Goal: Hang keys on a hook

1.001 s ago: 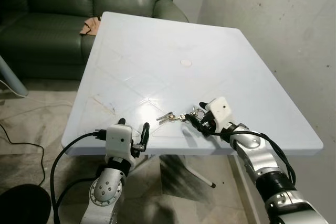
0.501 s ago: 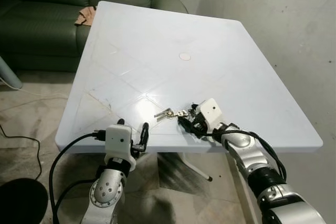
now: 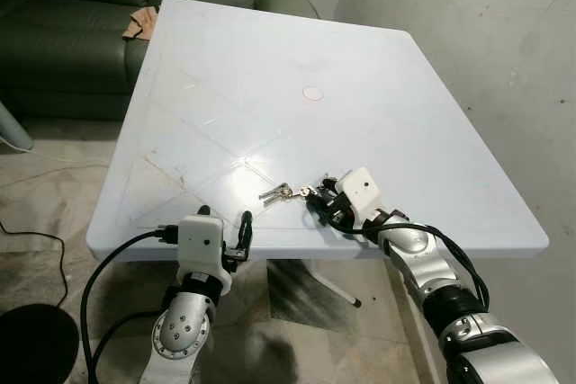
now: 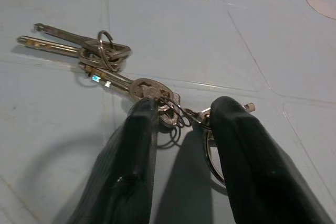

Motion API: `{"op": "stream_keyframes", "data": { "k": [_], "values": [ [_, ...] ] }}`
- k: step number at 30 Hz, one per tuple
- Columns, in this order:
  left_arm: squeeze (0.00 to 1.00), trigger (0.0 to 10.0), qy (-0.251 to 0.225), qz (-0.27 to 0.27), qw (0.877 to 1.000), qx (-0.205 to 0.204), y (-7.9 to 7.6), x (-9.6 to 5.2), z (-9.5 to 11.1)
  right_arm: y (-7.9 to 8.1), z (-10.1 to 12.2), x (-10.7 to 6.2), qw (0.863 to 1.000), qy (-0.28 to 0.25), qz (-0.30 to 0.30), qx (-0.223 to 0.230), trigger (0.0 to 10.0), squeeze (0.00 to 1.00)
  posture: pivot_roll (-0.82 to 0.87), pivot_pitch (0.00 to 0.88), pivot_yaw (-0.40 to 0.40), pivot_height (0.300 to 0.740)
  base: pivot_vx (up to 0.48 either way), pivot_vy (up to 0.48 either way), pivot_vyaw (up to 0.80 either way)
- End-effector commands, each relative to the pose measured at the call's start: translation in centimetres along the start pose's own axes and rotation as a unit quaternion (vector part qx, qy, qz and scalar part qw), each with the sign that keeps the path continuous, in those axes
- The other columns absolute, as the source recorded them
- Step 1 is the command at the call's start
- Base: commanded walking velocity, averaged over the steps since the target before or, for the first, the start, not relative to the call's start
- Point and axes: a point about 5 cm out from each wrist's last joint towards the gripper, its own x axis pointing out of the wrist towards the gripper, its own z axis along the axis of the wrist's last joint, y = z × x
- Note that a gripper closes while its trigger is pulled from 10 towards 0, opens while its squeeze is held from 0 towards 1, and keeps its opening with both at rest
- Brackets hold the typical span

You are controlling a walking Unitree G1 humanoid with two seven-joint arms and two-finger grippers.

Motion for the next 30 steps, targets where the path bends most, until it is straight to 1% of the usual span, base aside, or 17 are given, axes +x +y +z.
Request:
{"op": "stream_keyframes", "data": {
  "k": [1, 2, 3, 4, 5, 7, 20, 23, 24, 25, 26, 27, 28, 29, 30],
  "values": [
    [0.0, 10.0, -0.002, 0.001, 1.0, -0.005, -0.3, 0.0, 0.2, -0.6, 0.2, -0.1, 1.0, -0.005, -0.01, -0.001, 2.0, 0.0, 0.04, 0.125, -0.184, 0.74, 0.0, 0.0, 0.0],
    [0.0, 10.0, -0.002, 0.001, 1.0, -0.006, -0.2, 0.0, 0.3, -0.6, 0.2, -0.1, 1.0, -0.006, -0.009, -0.001, 1.6, 0.0, 0.04, 0.125, -0.184, 0.74, 0.0, 0.0, 0.0],
    [0.0, 10.0, -0.002, 0.001, 1.0, -0.006, -0.2, 0.0, 0.3, -0.6, 0.2, -0.1, 1.0, -0.006, -0.008, -0.002, 1.6, 0.0, 0.04, 0.125, -0.184, 0.74, 0.0, 0.0, 0.0],
    [0.0, 10.0, -0.001, 0.002, 1.0, -0.006, -0.2, 0.0, 0.3, -0.6, 0.2, -0.1, 1.0, -0.007, -0.008, -0.002, 2.0, 0.0, 0.04, 0.124, -0.185, 0.74, 0.0, 0.0, 0.0],
    [0.0, 10.0, -0.001, 0.002, 1.0, -0.006, -0.2, 0.0, 0.3, -0.6, 0.2, -0.1, 1.0, -0.008, -0.007, -0.002, 2.0, 0.0, 0.04, 0.124, -0.185, 0.74, 0.0, 0.0, 0.0],
    [0.0, 10.0, -0.001, 0.003, 1.0, -0.007, -0.2, 0.0, 0.3, -0.6, 0.2, -0.1, 1.0, -0.01, -0.006, -0.003, 2.9, 0.0, 0.04, 0.121, -0.186, 0.74, 0.0, 0.0, 0.0],
    [0.0, 10.0, -0.001, 0.005, 1.0, -0.009, -0.2, 0.1, 0.3, -0.7, 0.2, -0.2, 1.0, -0.013, -0.004, -0.007, 3.1, 0.0, 0.04, 0.115, -0.188, 0.74, 0.0, 0.0, 0.0],
    [0.0, 10.0, -0.003, 0.007, 1.0, -0.011, -0.1, 0.2, 0.3, -0.7, 0.3, -0.1, 1.0, -0.013, -0.001, -0.008, 2.8, 0.0, 0.04, 0.107, -0.19, 0.74, 0.0, 0.0, 0.0],
    [0.0, 10.0, -0.003, 0.007, 1.0, -0.011, -0.1, 0.2, 0.3, -0.7, 0.3, -0.1, 1.0, -0.015, 0.0, -0.006, 2.2, 0.0, 0.05, 0.104, -0.19, 0.74, 0.0, 0.0, 0.0],
    [0.0, 10.0, -0.003, 0.007, 1.0, -0.013, -0.1, 0.2, 0.3, -0.7, 0.4, -0.1, 1.0, -0.02, -0.001, 0.002, 1.9, 0.0, 0.05, 0.102, -0.19, 0.74, 0.0, 0.0, 0.0],
    [0.0, 10.0, -0.003, 0.007, 1.0, -0.013, -0.1, 0.2, 0.3, -0.7, 0.4, -0.1, 1.0, -0.02, -0.001, 0.002, 1.9, 0.0, 0.05, 0.102, -0.19, 0.74, 0.0, 0.0, 0.0],
    [0.0, 10.0, -0.004, 0.007, 1.0, -0.013, -0.1, 0.2, 0.4, -0.8, 0.5, -0.1, 1.0, -0.024, -0.005, 0.017, 1.4, 0.0, 0.05, 0.101, -0.19, 0.74, 0.0, 0.0, 0.0],
    [0.0, 10.0, -0.004, 0.007, 1.0, -0.013, -0.1, 0.2, 0.3, -1.2, 0.9, 0.0, 0.997, -0.04, -0.012, 0.066, 0.9, 0.0, 0.05, 0.096, -0.189, 0.74, 0.0, 0.0, 0.0],
    [0.0, 10.0, -0.005, 0.007, 1.0, -0.013, -0.1, 0.2, 0.3, -1.3, 1.0, 0.1, 0.995, -0.047, -0.015, 0.082, 0.9, 0.0, 0.05, 0.095, -0.189, 0.74, 0.0, 0.0, 0.0],
    [0.0, 10.0, -0.004, 0.007, 1.0, -0.013, -0.1, 0.2, 0.3, -1.5, 1.3, 0.1, 0.992, -0.061, -0.015, 0.106, 0.0, 0.0, 0.05, 0.093, -0.189, 0.74, 0.0, 0.0, 0.0]
  ]
}}
